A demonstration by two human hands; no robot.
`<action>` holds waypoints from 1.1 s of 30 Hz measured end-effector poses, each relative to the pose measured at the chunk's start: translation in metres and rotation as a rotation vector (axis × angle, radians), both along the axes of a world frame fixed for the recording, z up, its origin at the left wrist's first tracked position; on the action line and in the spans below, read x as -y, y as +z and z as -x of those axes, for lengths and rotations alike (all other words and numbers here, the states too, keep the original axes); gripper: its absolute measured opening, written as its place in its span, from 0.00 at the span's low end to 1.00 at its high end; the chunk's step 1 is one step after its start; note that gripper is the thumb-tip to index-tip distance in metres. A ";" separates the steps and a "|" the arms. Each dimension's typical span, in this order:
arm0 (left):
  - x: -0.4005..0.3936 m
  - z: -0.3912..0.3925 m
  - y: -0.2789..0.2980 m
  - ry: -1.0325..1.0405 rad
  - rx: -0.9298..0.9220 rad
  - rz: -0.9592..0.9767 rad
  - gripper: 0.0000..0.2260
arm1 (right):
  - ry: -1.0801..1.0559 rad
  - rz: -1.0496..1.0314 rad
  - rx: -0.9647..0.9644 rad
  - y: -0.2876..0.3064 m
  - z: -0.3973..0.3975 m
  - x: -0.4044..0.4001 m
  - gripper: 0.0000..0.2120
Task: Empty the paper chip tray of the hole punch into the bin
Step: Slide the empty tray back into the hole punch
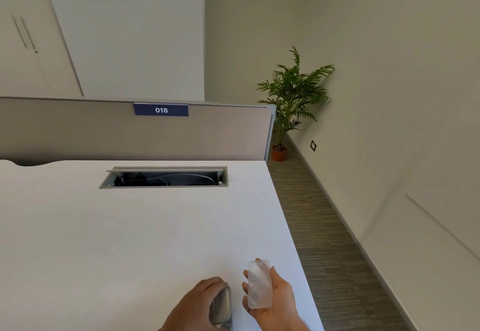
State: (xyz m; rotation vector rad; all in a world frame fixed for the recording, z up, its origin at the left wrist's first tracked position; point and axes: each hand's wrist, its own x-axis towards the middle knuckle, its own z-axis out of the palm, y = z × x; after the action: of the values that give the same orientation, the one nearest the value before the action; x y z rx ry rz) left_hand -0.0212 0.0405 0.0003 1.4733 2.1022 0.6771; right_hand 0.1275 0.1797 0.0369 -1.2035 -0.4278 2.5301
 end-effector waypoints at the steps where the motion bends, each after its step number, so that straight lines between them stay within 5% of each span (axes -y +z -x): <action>1: 0.000 0.002 0.000 -0.004 0.007 -0.019 0.38 | 0.003 0.005 0.007 0.000 -0.001 -0.001 0.23; 14: -0.033 0.000 0.046 0.015 -0.030 -0.359 0.37 | 0.073 -0.002 -0.063 0.007 0.006 -0.001 0.21; 33: -0.047 -0.015 0.056 -0.062 -0.044 -0.328 0.41 | 0.022 -0.038 -0.029 0.007 0.012 0.007 0.22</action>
State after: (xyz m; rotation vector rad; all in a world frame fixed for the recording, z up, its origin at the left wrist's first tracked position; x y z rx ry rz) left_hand -0.0065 0.0874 0.0563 1.7316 2.0387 1.0116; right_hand 0.1151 0.1722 0.0437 -1.1531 -0.4827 2.5421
